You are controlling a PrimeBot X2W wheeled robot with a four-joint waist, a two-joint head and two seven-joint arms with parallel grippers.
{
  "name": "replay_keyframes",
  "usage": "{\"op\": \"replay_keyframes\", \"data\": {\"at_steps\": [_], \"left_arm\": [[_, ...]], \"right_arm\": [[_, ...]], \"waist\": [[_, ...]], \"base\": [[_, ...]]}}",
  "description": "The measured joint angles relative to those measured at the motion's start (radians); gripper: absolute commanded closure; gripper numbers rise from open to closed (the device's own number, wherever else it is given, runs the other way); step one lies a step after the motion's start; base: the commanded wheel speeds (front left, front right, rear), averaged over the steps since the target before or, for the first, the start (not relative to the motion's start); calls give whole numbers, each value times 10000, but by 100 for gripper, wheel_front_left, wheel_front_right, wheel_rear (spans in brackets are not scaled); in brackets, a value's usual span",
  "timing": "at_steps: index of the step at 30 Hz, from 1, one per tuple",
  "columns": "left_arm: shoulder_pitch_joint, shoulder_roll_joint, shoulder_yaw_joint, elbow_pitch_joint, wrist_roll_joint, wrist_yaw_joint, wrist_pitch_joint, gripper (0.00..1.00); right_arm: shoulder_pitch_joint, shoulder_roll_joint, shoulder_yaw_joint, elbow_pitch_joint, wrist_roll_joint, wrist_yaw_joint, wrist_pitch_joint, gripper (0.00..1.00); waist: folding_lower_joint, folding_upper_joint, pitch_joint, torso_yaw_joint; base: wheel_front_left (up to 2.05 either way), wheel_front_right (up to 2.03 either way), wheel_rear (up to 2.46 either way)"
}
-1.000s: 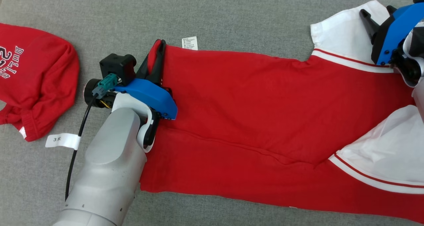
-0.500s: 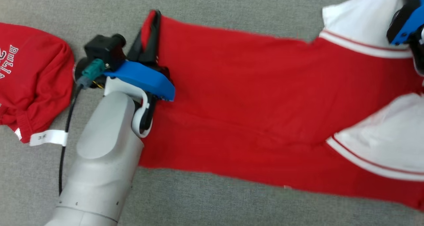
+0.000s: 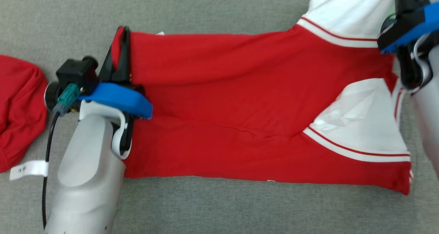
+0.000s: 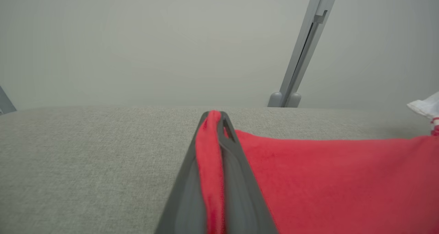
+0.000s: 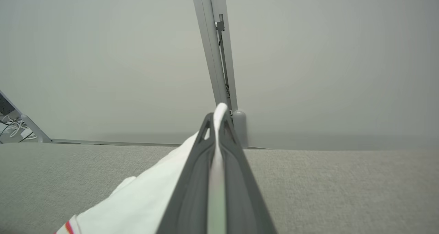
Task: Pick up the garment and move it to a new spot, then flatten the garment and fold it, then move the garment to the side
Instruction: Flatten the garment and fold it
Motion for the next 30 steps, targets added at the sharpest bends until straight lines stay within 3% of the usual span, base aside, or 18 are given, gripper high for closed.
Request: {"op": "replay_keyframes", "data": {"at_steps": [5,10,23,24,25,26,30], "left_arm": [[731,213,449,-115,132,-40,0,100],[1683,612,775,-203,274,-42,0,100],[3999,460,1074,-316,290,-42,0,100],[4113,418,1089,-259,293,-42,0,75],[4245,362,1147,-190,301,-42,0,42],[4394,299,1310,-174,299,-40,0,0],[4877,79,1900,-546,522,230,0,0]], "right_arm": [[2277,-50,-343,-2399,890,0,-4,100],[4578,255,-805,-3879,1371,-2,-12,100],[7771,1243,-819,-4360,1611,-2,-13,100],[7853,1262,-752,-4245,1561,-2,-12,87],[7930,1287,-729,-4142,1498,-2,-12,50],[7984,1304,-736,-4090,1415,-2,-12,0],[8024,1327,-1145,-4305,410,-2,-12,0]], "waist": [[0,0,-494,-456],[-1,0,-1001,-976],[-2,0,-2352,-1630],[-2,0,-2440,-1633],[-2,0,-2525,-1634],[-2,0,-2600,-1642],[-2,0,-2873,-1674]], "base": [[0,0,0],[0,0,0],[0,0,0],[0,0,0],[0,0,0],[0,0,0],[0,0,0]]}}
